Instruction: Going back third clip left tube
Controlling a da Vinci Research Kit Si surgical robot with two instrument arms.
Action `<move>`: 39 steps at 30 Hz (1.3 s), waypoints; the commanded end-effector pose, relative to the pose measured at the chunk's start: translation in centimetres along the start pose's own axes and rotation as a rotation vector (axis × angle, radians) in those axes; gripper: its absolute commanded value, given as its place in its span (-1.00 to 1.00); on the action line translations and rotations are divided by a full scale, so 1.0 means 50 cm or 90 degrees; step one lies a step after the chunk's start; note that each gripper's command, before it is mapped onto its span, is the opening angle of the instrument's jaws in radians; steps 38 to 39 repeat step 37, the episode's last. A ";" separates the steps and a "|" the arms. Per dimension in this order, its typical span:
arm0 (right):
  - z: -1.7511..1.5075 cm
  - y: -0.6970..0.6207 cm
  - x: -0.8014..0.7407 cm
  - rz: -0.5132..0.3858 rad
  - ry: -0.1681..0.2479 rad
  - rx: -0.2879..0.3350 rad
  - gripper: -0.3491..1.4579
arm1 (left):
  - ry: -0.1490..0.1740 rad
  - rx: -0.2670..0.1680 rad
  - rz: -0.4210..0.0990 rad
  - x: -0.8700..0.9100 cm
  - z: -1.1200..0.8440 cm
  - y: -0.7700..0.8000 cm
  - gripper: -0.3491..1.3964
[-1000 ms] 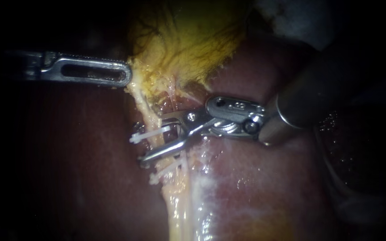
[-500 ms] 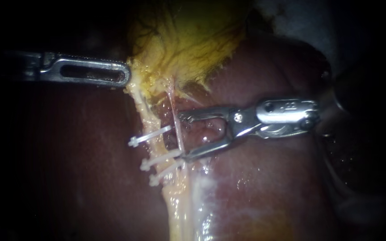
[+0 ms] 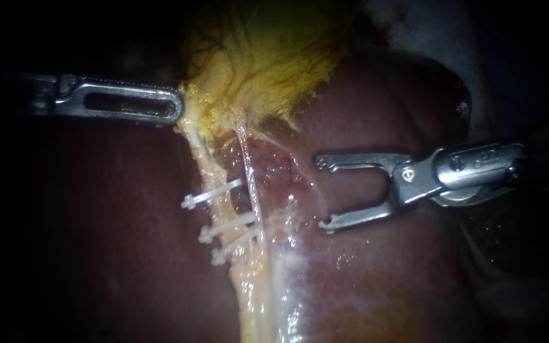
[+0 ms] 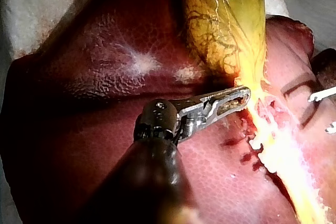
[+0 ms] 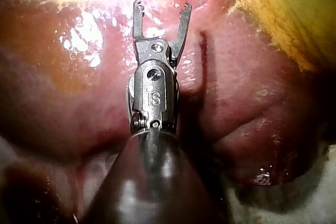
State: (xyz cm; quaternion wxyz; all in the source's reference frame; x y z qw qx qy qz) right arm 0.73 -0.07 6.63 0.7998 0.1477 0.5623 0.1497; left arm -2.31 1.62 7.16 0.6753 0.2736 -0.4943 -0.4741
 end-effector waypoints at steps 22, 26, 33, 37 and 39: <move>-0.0049 -0.0018 0.0007 -0.003 -0.013 0.002 0.04 | -0.009 -0.009 0.013 0.0060 0.0129 0.0040 -1.00; -0.0049 -0.0019 0.0007 -0.003 -0.013 0.002 0.04 | -0.009 -0.009 0.014 0.0061 0.0135 0.0048 -1.00; -0.0048 -0.0021 0.0008 -0.003 -0.013 0.002 0.04 | -0.009 -0.008 0.014 0.0061 0.0134 0.0049 -1.00; -0.0045 -0.0021 0.0009 -0.003 -0.014 -0.001 0.05 | -0.009 -0.008 0.014 0.0060 0.0133 0.0049 -1.00; -0.0045 -0.0021 0.0009 -0.003 -0.014 -0.001 0.05 | -0.009 -0.008 0.014 0.0060 0.0133 0.0049 -1.00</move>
